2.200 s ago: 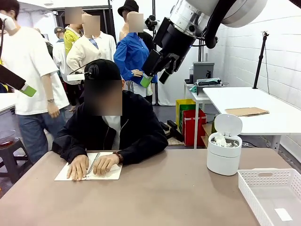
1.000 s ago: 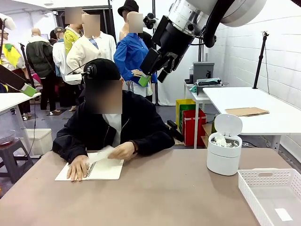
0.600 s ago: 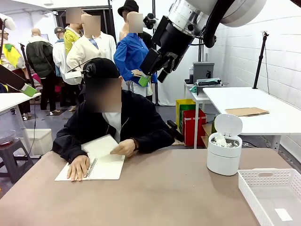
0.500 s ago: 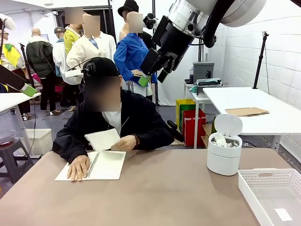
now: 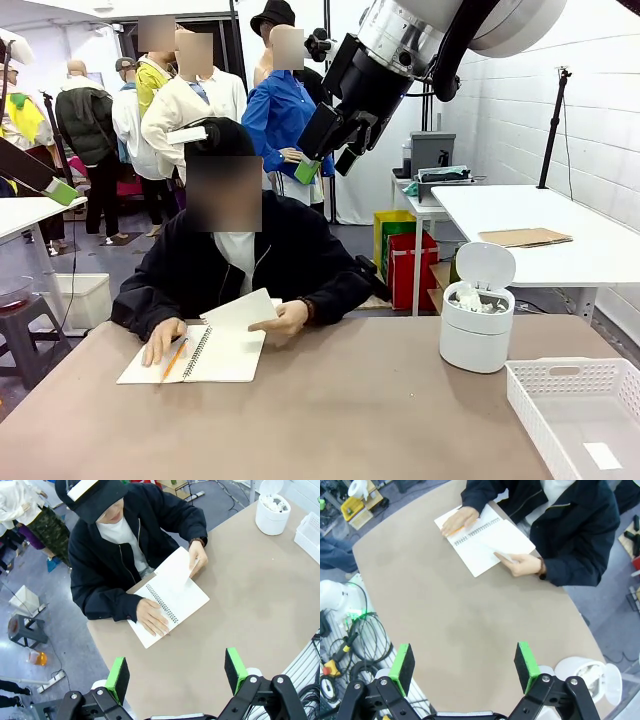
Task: Sort the paper based on its condition.
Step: If a person hands you a paper, place it in the Organizing basket , and if it's crumpled, put it in the Trash can.
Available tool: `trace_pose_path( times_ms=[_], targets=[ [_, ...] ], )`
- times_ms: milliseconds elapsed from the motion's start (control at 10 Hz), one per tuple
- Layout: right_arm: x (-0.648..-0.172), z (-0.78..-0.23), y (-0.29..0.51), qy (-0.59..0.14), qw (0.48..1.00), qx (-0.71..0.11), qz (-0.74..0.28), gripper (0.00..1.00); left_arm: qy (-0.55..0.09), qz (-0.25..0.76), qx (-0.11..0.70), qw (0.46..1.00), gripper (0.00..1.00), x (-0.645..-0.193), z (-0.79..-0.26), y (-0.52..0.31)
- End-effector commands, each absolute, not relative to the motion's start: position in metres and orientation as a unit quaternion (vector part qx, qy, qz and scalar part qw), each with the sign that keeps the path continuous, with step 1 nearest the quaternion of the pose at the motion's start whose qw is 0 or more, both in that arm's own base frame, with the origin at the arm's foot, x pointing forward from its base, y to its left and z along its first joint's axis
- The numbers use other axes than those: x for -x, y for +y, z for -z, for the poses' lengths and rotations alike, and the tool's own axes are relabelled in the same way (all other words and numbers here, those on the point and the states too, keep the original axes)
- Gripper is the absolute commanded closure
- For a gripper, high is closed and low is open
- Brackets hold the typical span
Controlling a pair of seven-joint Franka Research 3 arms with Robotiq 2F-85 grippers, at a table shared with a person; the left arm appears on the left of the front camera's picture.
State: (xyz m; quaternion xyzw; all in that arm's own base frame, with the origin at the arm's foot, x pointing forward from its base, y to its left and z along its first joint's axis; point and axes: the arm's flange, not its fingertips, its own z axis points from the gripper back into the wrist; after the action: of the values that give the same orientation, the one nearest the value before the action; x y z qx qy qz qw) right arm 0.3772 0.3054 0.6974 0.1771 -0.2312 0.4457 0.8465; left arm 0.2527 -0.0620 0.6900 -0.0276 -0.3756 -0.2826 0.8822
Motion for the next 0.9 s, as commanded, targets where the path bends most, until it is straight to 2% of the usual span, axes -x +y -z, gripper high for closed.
trace_pose_path(
  times_ms=[0,800],
  targets=[
    [-0.3773,-0.6974,0.3046,-0.23,0.848,-0.18,-0.444,0.0,-0.376,0.281,0.028,0.882,0.0,-0.2523,-0.6903,-0.0622],
    [-0.3773,-0.6974,0.3046,-0.23,0.848,-0.18,-0.444,0.0,-0.376,0.281,0.028,0.882,0.0,-0.2523,-0.6903,-0.0622]
  ],
)
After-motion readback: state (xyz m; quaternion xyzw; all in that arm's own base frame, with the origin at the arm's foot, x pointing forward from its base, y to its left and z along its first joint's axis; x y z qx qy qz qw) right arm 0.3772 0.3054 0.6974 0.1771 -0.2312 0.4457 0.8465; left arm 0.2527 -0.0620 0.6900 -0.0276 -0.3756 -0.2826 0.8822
